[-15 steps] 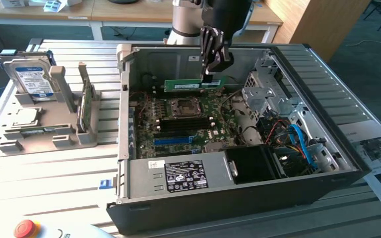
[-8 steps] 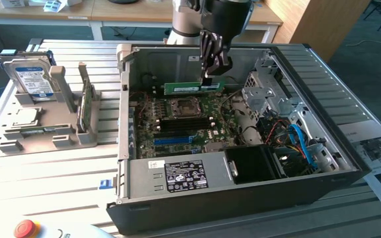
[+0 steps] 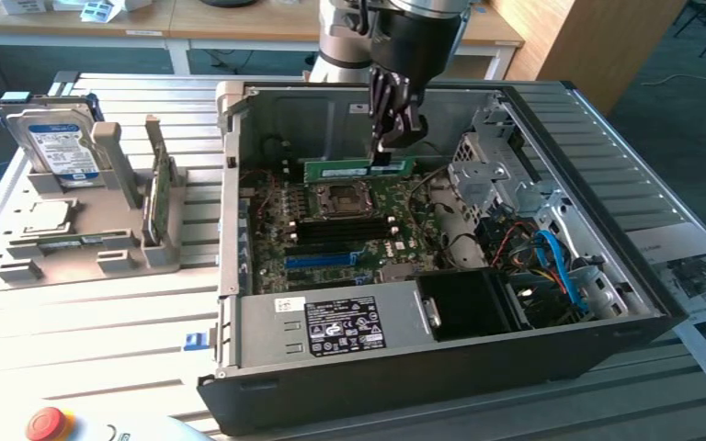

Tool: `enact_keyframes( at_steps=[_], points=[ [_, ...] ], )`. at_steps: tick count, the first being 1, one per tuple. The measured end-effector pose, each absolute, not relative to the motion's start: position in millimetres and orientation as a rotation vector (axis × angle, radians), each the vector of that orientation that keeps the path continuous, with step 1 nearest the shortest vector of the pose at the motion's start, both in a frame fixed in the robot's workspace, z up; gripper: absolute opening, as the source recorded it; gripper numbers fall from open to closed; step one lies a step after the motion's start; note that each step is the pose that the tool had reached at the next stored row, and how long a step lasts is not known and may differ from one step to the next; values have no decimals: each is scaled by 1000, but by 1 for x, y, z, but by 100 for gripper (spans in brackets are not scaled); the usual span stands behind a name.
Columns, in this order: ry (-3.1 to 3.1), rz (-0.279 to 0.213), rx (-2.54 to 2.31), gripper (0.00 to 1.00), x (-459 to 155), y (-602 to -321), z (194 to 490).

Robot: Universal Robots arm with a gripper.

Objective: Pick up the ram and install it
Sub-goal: 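Insert the ram into the slot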

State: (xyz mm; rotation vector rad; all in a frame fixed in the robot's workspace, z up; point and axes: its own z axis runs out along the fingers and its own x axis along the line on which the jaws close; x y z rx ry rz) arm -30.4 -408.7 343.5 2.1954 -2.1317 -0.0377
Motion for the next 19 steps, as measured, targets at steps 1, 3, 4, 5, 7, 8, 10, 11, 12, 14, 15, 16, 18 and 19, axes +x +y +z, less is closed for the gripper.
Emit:
enact_keyframes(
  at_steps=[1, 3, 4, 5, 7, 8, 10, 11, 12, 14, 15, 16, 18, 19],
  points=[
    [-2132, -38, 2195, 12, -30, -409, 342],
    [-2132, -38, 2195, 12, -30, -409, 340],
    [-2132, -38, 2195, 12, -30, -409, 338],
    [-2132, -38, 2195, 12, -30, -409, 337],
    [-2132, -38, 2195, 12, -30, -408, 335],
    [-2132, -38, 2195, 12, -30, -408, 333],
    [-2132, -38, 2195, 12, -30, -408, 331],
    [-2132, -38, 2195, 12, -30, -408, 330],
    [-2132, -38, 2195, 12, -30, -408, 328],
    [-2132, -38, 2195, 12, -30, -408, 326],
    [-2132, -38, 2195, 12, -30, -408, 324],
    [-2132, -38, 2195, 12, -30, -408, 323],
    [-2132, -38, 2195, 12, -30, -408, 320],
    [-2132, -38, 2195, 12, -30, -408, 319]
  ],
)
